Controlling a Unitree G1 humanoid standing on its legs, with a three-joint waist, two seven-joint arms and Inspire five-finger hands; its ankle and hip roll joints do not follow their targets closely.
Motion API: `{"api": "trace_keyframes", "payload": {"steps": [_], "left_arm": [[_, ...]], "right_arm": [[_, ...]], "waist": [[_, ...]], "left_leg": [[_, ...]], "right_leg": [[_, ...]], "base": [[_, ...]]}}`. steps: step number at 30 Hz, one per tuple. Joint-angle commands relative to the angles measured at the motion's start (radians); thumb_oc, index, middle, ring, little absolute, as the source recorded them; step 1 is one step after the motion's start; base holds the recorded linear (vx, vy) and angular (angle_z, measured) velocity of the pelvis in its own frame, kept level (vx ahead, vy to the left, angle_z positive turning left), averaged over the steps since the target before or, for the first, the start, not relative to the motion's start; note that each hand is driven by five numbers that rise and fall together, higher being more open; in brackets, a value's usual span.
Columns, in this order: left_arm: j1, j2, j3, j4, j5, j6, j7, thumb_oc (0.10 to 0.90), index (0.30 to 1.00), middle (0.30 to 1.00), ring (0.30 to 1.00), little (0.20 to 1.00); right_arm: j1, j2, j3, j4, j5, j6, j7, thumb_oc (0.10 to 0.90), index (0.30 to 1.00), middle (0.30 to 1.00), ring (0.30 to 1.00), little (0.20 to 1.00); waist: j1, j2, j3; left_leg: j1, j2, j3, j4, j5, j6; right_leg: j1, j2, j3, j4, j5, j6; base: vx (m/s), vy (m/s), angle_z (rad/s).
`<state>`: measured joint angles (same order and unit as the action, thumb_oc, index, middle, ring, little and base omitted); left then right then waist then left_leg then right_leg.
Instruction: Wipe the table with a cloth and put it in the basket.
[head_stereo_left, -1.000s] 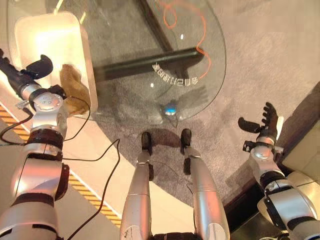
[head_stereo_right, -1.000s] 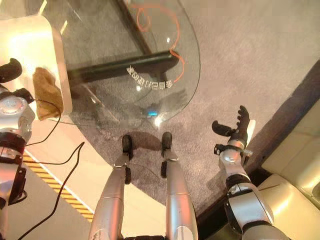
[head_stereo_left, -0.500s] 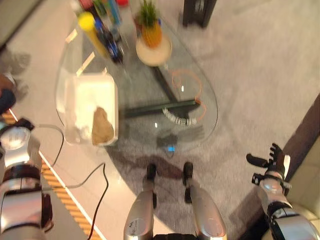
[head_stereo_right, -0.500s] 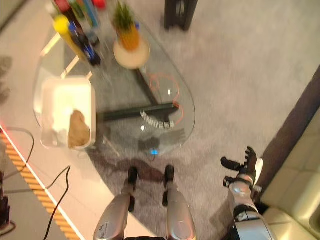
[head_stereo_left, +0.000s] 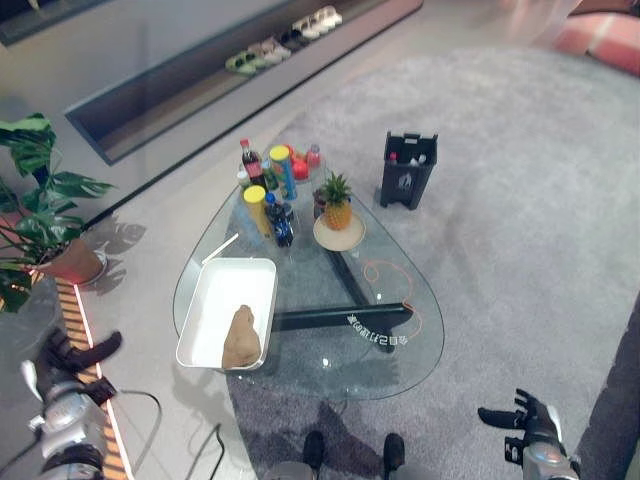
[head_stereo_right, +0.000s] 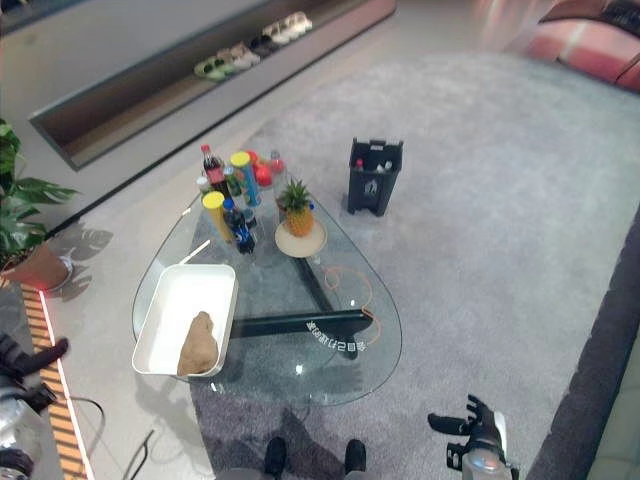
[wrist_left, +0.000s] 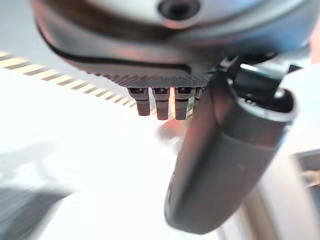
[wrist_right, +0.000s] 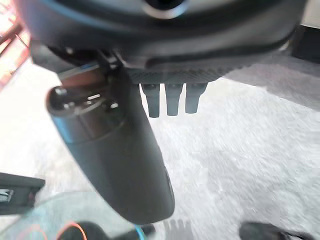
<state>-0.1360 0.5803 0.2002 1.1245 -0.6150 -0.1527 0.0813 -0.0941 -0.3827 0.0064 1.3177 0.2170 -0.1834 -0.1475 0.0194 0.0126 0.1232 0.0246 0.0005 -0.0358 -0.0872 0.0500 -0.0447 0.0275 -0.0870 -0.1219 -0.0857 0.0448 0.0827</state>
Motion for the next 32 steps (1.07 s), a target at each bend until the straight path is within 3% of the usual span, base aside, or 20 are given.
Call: {"api": "trace_keyframes", "payload": {"steps": [1, 7, 16, 32], "left_arm": [[-0.007, 0.018, -0.009, 0.031, 0.046, -0.048, -0.076, 0.800, 0.900, 0.900, 0.900, 0.900], [0.052, -0.108, -0.115, 0.094, 0.192, -0.021, -0.199, 0.800, 0.900, 0.900, 0.900, 0.900], [0.094, -0.241, -0.296, 0.165, 0.366, 0.029, -0.246, 0.800, 0.900, 0.900, 0.900, 0.900], [0.070, -0.282, -0.354, 0.188, 0.353, 0.051, -0.218, 0.800, 0.900, 0.900, 0.900, 0.900]], "right_arm": [[0.027, -0.058, 0.008, 0.024, -0.033, 0.025, 0.019, 0.800, 0.900, 0.900, 0.900, 0.900], [0.045, -0.021, 0.034, 0.035, -0.120, 0.088, 0.061, 0.800, 0.900, 0.900, 0.900, 0.900], [0.018, 0.039, 0.131, 0.063, -0.225, 0.162, 0.061, 0.800, 0.900, 0.900, 0.900, 0.900], [-0.010, 0.071, 0.207, 0.074, -0.220, 0.255, 0.076, 0.800, 0.900, 0.900, 0.900, 0.900]], "waist": [[-0.006, 0.021, -0.058], [-0.008, 0.016, -0.061], [-0.006, 0.008, -0.057], [0.000, -0.001, -0.052]], "left_leg": [[0.008, -0.043, 0.035, 0.012, -0.081, 0.011], [0.032, -0.033, 0.049, 0.017, -0.090, 0.018], [0.049, -0.020, 0.056, 0.012, -0.091, 0.016], [0.062, -0.012, 0.053, 0.002, -0.090, 0.009]], "right_leg": [[-0.008, -0.005, 0.011, 0.085, -0.072, 0.038], [0.014, -0.006, 0.008, 0.089, -0.075, 0.037], [0.032, 0.001, 0.005, 0.064, -0.066, 0.032], [0.053, 0.008, -0.008, 0.040, -0.064, 0.024]], "base": [[0.03, 0.003, -0.06], [0.00, 0.002, -0.13], [0.00, -0.001, -0.03], [0.00, -0.001, -0.03]]}}
